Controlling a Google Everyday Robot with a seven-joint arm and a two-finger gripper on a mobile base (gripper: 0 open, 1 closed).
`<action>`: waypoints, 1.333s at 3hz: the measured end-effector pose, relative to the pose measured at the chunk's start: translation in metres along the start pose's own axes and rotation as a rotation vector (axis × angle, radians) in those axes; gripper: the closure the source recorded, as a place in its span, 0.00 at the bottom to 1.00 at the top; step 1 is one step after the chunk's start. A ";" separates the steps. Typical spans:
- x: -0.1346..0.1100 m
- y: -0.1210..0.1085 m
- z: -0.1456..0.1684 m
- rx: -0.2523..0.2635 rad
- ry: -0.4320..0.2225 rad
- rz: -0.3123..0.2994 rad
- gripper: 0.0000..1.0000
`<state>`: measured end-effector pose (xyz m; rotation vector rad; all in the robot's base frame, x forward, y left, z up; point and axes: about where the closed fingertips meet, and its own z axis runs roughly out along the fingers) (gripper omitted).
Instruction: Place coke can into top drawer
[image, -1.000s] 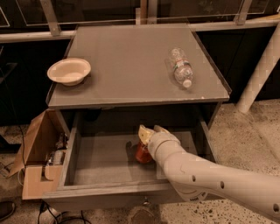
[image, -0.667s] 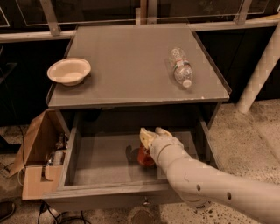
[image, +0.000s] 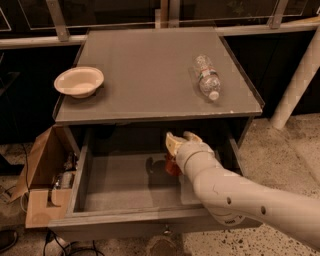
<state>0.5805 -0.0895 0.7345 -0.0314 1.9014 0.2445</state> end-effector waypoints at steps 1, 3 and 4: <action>-0.001 0.000 0.000 0.000 -0.002 0.000 1.00; 0.002 -0.002 0.010 0.064 -0.047 -0.032 1.00; 0.008 -0.002 0.011 0.093 -0.060 -0.042 1.00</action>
Offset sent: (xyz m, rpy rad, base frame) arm 0.0097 0.0025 -0.0118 -0.0686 -0.0421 -0.0742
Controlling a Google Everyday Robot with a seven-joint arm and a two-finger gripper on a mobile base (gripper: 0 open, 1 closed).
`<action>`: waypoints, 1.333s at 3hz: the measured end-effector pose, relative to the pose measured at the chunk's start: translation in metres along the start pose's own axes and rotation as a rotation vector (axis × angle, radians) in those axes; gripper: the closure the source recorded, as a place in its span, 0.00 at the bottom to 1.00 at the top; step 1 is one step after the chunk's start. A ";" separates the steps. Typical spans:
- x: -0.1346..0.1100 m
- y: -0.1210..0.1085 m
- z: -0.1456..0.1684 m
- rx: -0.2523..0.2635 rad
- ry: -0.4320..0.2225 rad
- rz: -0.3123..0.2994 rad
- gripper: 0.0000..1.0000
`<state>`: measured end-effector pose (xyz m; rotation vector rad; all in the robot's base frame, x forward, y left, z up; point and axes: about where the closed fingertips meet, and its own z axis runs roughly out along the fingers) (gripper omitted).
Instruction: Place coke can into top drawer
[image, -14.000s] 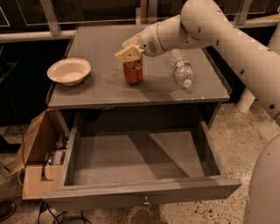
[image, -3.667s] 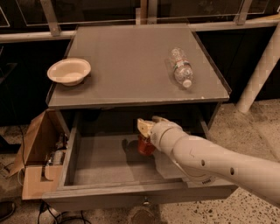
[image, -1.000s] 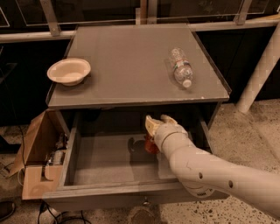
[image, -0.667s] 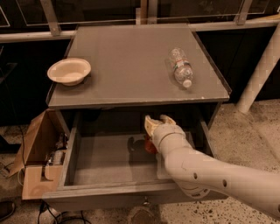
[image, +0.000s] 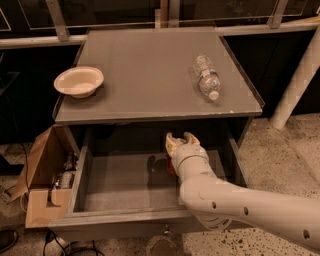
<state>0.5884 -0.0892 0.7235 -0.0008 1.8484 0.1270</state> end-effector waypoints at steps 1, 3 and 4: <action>0.012 0.000 -0.007 0.014 0.013 -0.005 1.00; 0.028 0.001 -0.017 0.041 0.024 0.006 1.00; 0.034 0.002 -0.022 0.063 0.042 0.039 1.00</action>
Offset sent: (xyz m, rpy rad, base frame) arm -0.0301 -0.0025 -0.0290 -0.0182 0.0413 -0.0368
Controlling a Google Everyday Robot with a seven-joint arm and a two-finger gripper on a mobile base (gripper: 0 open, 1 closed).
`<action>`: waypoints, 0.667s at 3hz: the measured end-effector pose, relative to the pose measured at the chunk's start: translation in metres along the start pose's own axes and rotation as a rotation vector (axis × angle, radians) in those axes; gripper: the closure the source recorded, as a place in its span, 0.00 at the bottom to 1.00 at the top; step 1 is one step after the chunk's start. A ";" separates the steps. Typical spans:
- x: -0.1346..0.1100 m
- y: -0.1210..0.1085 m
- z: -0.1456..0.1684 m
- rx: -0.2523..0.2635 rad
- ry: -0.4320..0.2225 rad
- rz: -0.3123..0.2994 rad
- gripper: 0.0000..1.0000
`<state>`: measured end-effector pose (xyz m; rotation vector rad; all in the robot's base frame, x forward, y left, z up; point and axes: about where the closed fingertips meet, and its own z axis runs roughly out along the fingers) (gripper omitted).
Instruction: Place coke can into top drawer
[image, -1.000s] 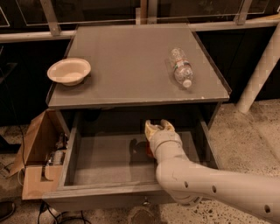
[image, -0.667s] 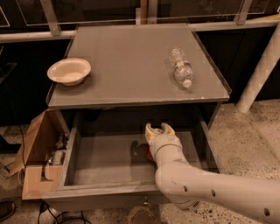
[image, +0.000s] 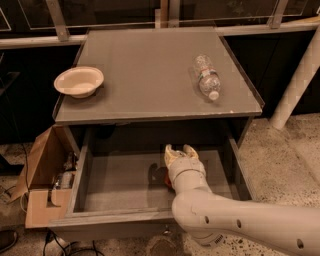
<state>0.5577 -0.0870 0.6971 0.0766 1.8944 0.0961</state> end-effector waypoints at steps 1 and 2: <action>0.000 0.000 0.000 0.000 0.000 0.000 0.81; 0.000 0.000 0.000 0.000 0.000 0.000 0.58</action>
Offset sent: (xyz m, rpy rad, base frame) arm -0.0001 0.0000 -0.0001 0.0003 0.0003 -0.0004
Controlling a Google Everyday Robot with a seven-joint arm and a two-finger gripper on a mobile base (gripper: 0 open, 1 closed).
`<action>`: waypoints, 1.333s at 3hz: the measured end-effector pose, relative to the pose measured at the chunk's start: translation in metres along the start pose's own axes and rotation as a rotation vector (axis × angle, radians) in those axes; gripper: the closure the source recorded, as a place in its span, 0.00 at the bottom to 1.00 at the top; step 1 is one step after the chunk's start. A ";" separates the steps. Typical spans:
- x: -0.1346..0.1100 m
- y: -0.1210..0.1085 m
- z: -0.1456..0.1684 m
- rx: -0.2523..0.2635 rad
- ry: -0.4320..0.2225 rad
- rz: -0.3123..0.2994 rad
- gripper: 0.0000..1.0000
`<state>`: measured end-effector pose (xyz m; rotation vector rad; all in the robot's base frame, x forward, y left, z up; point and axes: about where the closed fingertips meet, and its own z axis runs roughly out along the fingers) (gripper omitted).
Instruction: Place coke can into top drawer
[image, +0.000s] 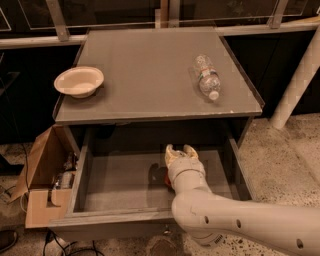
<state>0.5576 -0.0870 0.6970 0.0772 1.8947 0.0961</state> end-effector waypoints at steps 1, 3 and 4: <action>0.000 0.000 0.000 0.000 0.000 0.000 0.35; 0.000 0.000 0.000 0.000 0.000 0.000 0.00; 0.000 0.000 0.000 0.000 0.000 0.000 0.00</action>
Offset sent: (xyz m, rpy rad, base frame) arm 0.0000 0.0000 0.0000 0.0000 0.0000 0.0000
